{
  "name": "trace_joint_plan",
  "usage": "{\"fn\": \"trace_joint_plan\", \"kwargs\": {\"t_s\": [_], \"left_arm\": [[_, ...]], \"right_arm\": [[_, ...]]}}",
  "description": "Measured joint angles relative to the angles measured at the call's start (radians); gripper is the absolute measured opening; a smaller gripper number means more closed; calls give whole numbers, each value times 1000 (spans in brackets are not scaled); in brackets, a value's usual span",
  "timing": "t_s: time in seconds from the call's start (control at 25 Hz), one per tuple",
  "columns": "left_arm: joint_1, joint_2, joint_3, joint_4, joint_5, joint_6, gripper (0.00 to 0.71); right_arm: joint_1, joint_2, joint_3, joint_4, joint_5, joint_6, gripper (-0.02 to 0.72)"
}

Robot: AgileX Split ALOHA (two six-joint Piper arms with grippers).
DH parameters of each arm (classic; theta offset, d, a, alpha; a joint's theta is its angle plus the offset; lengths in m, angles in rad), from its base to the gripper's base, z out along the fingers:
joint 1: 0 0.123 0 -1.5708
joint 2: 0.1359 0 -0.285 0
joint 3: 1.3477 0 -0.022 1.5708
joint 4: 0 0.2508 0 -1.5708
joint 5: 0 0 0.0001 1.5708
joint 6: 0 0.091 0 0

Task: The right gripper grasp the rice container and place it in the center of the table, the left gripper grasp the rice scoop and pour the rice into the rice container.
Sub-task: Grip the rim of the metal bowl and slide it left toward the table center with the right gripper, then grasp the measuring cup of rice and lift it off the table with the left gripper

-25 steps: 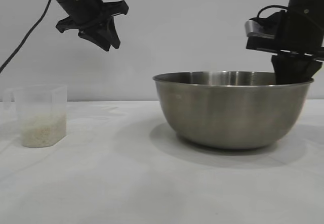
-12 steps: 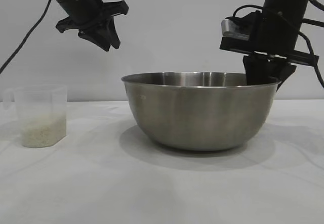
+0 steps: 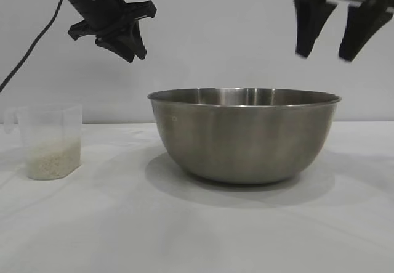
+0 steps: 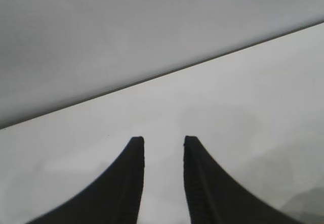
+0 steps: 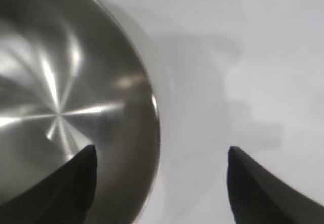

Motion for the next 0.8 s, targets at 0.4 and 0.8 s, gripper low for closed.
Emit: {"fn": "trace_joint_plan", "kwargs": {"t_s": [0.4,0.8], "left_arm": [[0,-60,0,79,52,-6,160],[0,-188,32,149,123,-23,214]], "right_arm": [[0,-510,188,4,232,56,463],[0,-792,301,-6,424,121,463]]}}
